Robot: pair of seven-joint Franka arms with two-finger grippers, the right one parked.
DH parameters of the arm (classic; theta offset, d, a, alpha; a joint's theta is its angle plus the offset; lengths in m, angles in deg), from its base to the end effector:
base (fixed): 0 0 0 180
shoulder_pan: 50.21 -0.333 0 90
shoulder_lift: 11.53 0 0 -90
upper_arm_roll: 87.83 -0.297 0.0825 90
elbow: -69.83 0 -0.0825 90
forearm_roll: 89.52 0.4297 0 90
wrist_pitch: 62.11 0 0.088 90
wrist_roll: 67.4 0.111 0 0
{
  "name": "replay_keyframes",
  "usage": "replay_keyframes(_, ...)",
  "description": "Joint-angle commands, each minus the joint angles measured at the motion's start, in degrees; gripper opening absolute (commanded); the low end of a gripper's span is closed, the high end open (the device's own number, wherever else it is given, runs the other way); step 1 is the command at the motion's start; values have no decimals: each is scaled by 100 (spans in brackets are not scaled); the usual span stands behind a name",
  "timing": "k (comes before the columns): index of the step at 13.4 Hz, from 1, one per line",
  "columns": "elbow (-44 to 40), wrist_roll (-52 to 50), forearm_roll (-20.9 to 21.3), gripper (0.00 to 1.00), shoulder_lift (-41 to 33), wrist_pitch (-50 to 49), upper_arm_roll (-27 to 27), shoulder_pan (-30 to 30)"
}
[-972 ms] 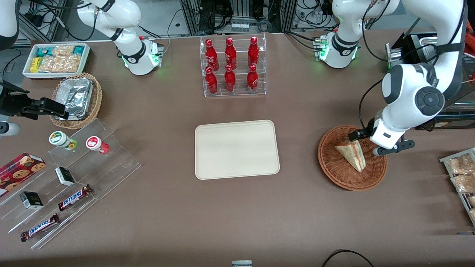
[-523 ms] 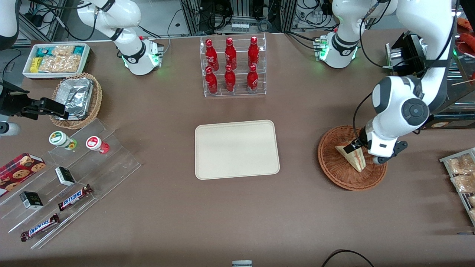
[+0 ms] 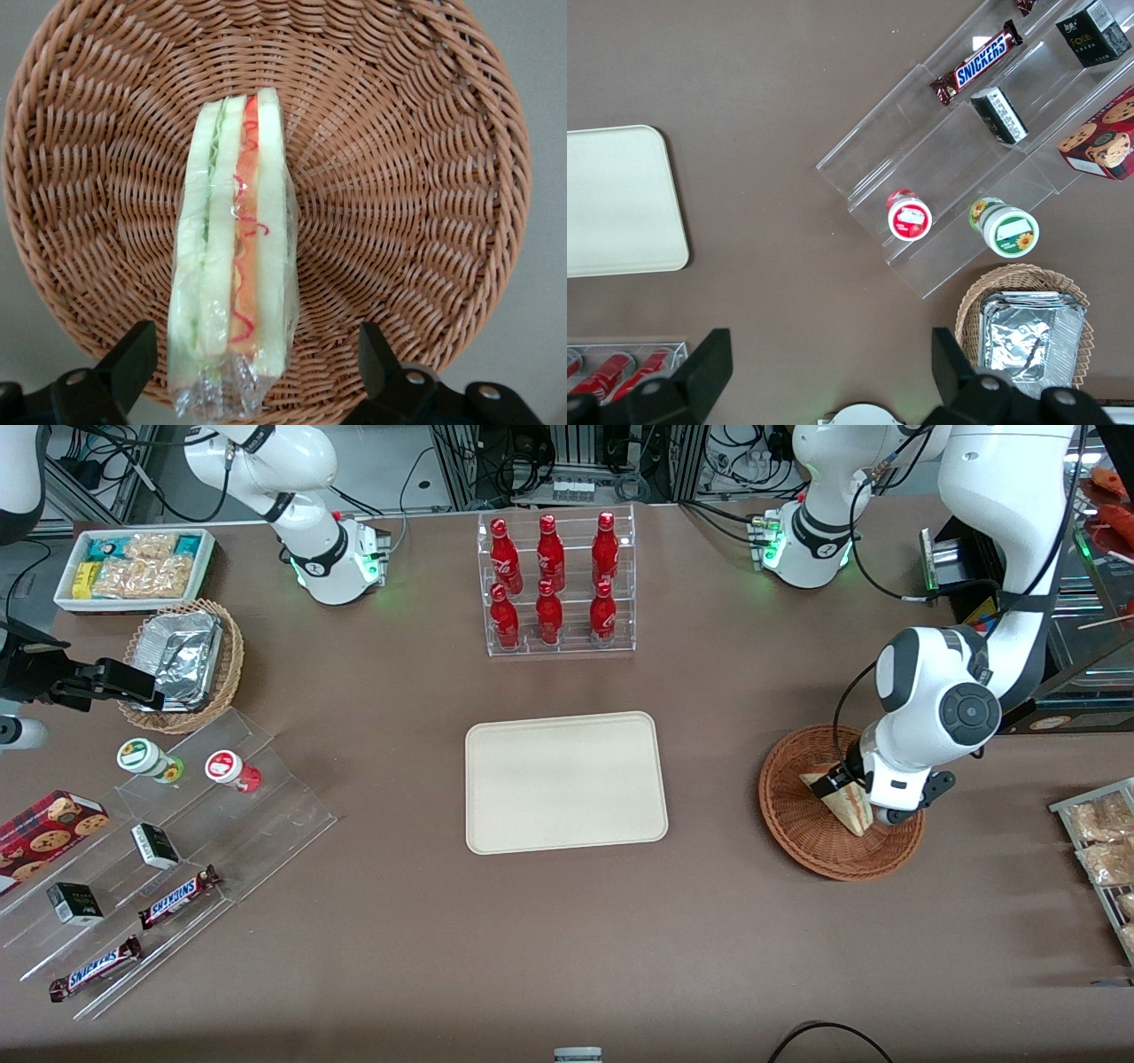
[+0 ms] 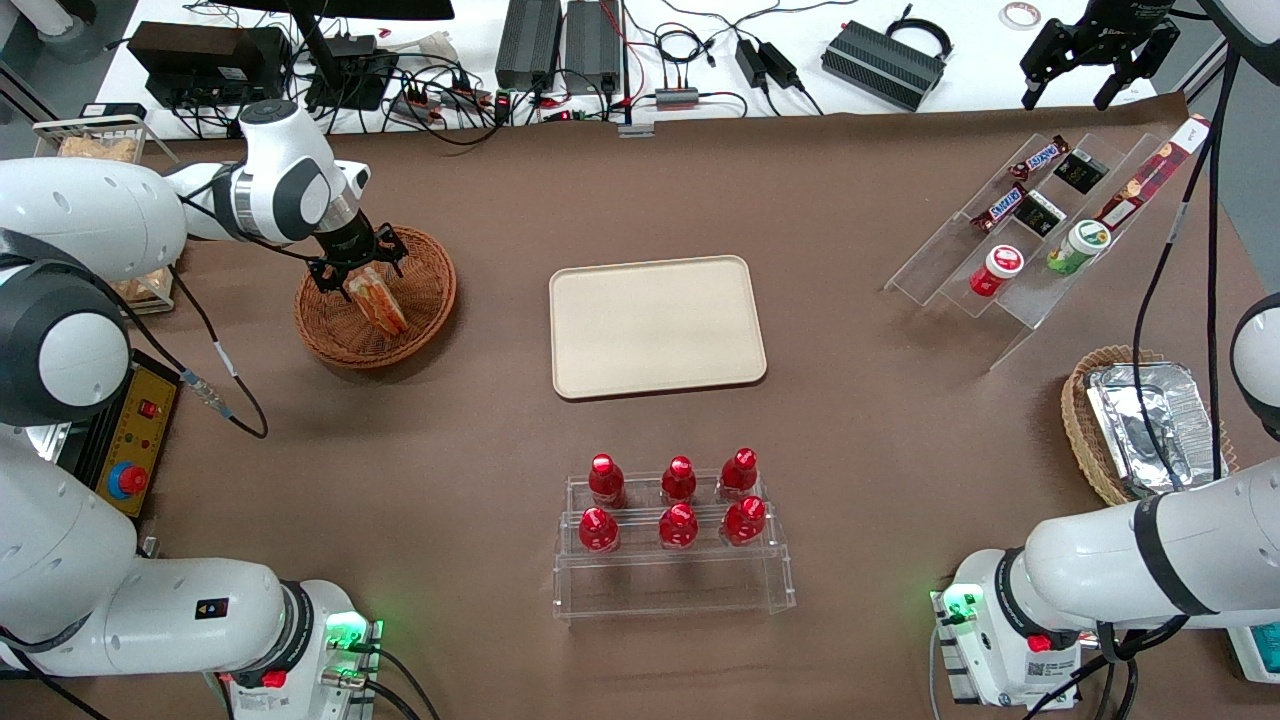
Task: Place sandwich from basket to tray
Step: 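Lower the left gripper and close it on the wrapped sandwich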
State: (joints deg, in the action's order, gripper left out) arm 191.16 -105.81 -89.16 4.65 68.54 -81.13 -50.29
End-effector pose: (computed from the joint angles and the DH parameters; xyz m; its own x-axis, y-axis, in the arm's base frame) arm 0.5834 -0.0687 0.2145 0.8443 0.5246 -0.1096 0.5223 -0.8512 -0.0508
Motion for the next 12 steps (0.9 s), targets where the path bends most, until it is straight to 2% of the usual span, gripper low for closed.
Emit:
replay_keyframes(1,-13,-70,384,100,123,145,-19,17)
replay_keyframes(4,13,-70,421,99,158,250,-28,-9)
replay_keyframes(5,57,-87,421,72,167,312,-28,-9)
replay_keyframes(6,110,-70,430,13,158,364,-37,-9)
replay_keyframes(7,110,-61,430,0,141,356,-37,-9)
replay_keyframes(12,-213,-17,430,0,-105,-344,16,183)
